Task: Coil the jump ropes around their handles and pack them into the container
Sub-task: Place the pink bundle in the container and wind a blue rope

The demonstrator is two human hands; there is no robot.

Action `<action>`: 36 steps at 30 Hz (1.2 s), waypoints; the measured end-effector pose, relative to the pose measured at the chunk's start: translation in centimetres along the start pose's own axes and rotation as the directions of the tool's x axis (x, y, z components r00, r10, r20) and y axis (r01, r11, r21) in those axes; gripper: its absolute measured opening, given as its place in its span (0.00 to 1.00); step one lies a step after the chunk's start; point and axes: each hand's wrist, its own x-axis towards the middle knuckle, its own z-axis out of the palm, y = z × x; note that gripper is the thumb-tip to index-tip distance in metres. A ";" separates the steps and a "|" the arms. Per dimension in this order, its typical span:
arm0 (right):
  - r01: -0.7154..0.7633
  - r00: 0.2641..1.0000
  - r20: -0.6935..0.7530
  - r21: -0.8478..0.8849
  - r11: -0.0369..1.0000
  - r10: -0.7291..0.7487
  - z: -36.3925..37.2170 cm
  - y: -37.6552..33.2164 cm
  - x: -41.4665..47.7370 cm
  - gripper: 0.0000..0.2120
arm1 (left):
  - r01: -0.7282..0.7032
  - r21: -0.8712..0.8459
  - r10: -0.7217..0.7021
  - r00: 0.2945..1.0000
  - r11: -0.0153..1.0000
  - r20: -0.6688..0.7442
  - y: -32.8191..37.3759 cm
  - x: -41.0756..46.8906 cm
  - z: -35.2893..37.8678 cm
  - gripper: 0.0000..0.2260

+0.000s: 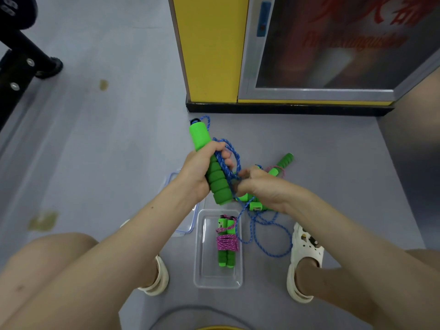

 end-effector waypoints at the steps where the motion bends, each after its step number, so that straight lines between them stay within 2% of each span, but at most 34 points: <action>1: -0.005 0.999 0.039 0.045 0.999 0.003 -0.1 0.0 0.0 0.24 | -0.015 -0.017 0.015 1.000 1.000 -0.014 0.2 0.0 -0.1 0.10; 3: -0.004 0.997 0.072 0.098 0.995 -0.003 -0.6 0.0 -0.1 0.24 | -0.057 -0.004 0.056 0.996 0.998 -0.070 0.7 0.1 -0.6 0.10; 4: 0.007 0.999 0.037 0.060 0.998 -0.009 -0.9 -0.1 -0.3 0.24 | -0.073 0.029 0.076 0.992 0.997 -0.102 1.0 0.2 -0.9 0.09; 7: 0.044 0.994 -0.092 -0.131 0.990 -0.056 -1.7 -0.1 -0.4 0.22 | -0.090 0.110 0.107 0.981 0.990 -0.162 1.8 0.1 -2.0 0.09; 11: 0.015 0.974 -0.197 -0.418 0.908 -0.107 -3.2 0.7 0.0 0.09 | -0.147 0.144 0.181 0.948 0.979 -0.261 3.1 0.1 -3.4 0.09; 12: -0.002 0.966 -0.228 -0.467 0.884 -0.118 -3.5 0.9 0.0 0.09 | -0.181 0.162 0.222 0.931 0.970 -0.290 3.5 0.1 -3.8 0.09; 14: -0.028 0.948 -0.287 -0.511 0.859 -0.139 -3.9 0.9 -0.3 0.13 | -0.252 0.236 0.321 0.889 0.939 -0.328 4.2 0.0 -4.5 0.09; 17: -0.054 0.906 -0.379 -0.547 0.835 -0.190 -4.4 0.8 -0.4 0.18 | -0.312 0.405 0.451 0.836 0.860 -0.313 4.1 -0.2 -4.8 0.11; 19: -0.025 0.878 -0.425 -0.501 0.865 -0.221 -4.6 0.7 -0.2 0.20 | -0.318 0.487 0.489 0.828 0.813 -0.276 3.5 -0.3 -4.6 0.11; 21: 0.018 0.869 -0.454 -0.367 0.930 -0.196 -4.5 0.3 -0.1 0.20 | -0.326 0.535 0.506 0.832 0.780 -0.230 3.0 -0.4 -4.2 0.10; 23: 0.052 0.887 -0.452 -0.104 0.993 -0.094 -4.4 -0.4 -0.1 0.19 | -0.337 0.568 0.508 0.844 0.751 -0.170 2.5 -0.3 -3.7 0.08; 25: 0.080 0.922 -0.388 0.188 0.979 -0.001 -4.3 -1.2 -0.2 0.17 | -0.342 0.600 0.489 0.867 0.723 -0.095 1.9 -0.2 -3.1 0.07; 26: 0.094 0.938 -0.347 0.269 0.959 0.005 -4.2 -1.6 -0.4 0.16 | -0.344 0.607 0.473 0.879 0.716 -0.060 1.6 -0.2 -2.7 0.07; 31: 0.146 0.982 -0.165 0.336 0.930 -0.094 -3.2 -2.7 -1.1 0.12 | -0.332 0.567 0.341 0.935 0.754 0.093 0.3 -0.4 -0.8 0.09; 36: 0.122 0.993 -0.044 0.343 0.931 -0.114 -2.5 -2.8 -1.6 0.15 | -0.284 0.648 0.186 0.958 0.707 0.217 -0.9 -0.2 -0.2 0.08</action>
